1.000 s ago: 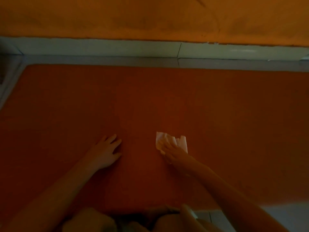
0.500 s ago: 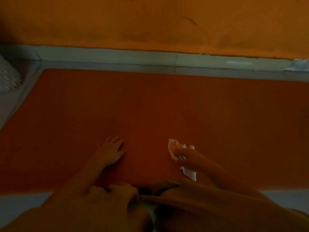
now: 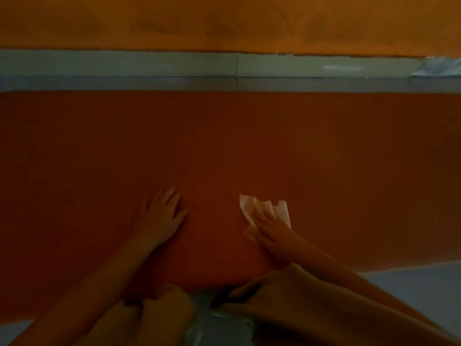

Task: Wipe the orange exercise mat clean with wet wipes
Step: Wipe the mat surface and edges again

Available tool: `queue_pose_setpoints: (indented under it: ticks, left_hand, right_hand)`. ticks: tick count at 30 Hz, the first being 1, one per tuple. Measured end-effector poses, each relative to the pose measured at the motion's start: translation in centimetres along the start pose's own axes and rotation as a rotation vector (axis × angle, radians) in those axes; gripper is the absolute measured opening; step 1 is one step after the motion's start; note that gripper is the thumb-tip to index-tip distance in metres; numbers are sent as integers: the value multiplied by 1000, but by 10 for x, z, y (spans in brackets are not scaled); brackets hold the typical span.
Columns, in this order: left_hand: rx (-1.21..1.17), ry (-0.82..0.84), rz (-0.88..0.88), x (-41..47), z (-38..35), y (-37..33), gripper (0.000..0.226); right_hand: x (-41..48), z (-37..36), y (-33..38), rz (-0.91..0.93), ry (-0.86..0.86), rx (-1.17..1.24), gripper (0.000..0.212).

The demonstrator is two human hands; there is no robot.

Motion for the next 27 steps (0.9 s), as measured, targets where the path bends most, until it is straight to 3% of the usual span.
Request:
queue_pose_setpoints:
  ticks: [4, 10, 15, 19, 21, 24, 27]
  left_hand:
    - [1, -73, 16, 4, -10, -7, 60]
    - [-28, -89, 35, 12, -3, -8, 57]
    - [-43, -166, 60, 16, -8, -14, 57]
    - [-73, -179, 61, 16, -11, -13, 58]
    - [-55, -173, 59, 18, -9, -15, 58]
    - [-10, -133, 57, 22, -8, -15, 57]
    - [-22, -126, 53, 29, -5, -13, 60]
  right_hand:
    - [-45, 7, -20, -73, 20, 231, 62]
    - [25, 13, -38, -237, -3, 183, 61]
    - [22, 14, -13, -5, 37, 146, 55]
    - [7, 12, -39, 268, -29, -197, 66]
    - [30, 15, -57, 190, -65, -209, 74]
    - [74, 27, -69, 10, -39, -172, 59]
    - [108, 20, -54, -84, 23, -114, 81]
Point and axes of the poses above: each hand's wrist, its own x-axis towards the middle knuckle, its own z-axis out of the back of the hand, y = z × x, the point moved 1 cm from there along x, towards the middle knuckle, and after that the axes turned 6 degrees about x, right-handed, at the moved point
